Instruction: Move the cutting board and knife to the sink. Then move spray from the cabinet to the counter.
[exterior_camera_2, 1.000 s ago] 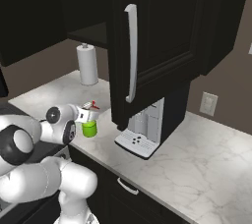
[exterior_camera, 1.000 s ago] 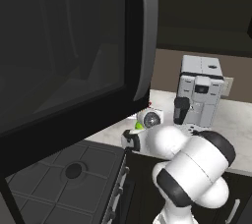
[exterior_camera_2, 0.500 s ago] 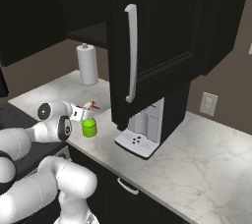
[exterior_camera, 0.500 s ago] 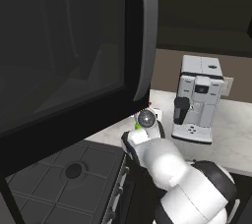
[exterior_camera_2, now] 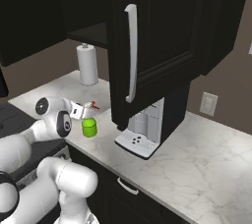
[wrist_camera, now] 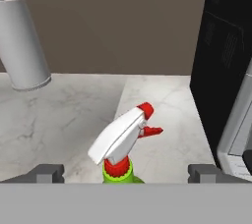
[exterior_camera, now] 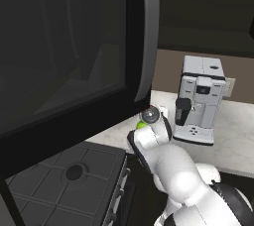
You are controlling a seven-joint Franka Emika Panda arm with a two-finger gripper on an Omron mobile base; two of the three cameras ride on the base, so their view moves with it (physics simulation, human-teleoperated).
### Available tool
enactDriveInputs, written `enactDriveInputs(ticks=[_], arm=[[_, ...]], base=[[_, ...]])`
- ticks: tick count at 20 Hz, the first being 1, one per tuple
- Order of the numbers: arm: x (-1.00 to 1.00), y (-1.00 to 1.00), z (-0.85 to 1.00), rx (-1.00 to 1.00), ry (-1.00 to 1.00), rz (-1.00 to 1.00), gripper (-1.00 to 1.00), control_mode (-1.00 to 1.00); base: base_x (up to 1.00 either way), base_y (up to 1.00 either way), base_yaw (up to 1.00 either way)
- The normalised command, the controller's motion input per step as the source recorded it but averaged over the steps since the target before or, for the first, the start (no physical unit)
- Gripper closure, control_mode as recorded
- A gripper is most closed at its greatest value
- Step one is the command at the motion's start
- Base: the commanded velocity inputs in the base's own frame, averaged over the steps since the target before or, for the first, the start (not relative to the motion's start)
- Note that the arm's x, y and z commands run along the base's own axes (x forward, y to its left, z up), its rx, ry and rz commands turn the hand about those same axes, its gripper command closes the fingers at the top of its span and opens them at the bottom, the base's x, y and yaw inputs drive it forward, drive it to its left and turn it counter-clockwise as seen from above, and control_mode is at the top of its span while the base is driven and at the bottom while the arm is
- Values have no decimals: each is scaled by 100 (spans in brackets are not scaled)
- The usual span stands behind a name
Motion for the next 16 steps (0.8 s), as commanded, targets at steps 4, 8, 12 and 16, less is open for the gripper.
enactDriveInputs(ticks=[4, 8, 12, 16], arm=[[-19, -28, 11, 1, 1, 0, -100, -100], [-15, -19, 22, 4, 7, 3, -100, -100], [-16, -14, 23, 5, 8, 7, -100, -100], [-18, -10, 25, 3, 9, 9, -100, -100]], base=[[0, 0, 0], [0, 0, 0], [0, 0, 0], [0, 0, 0]])
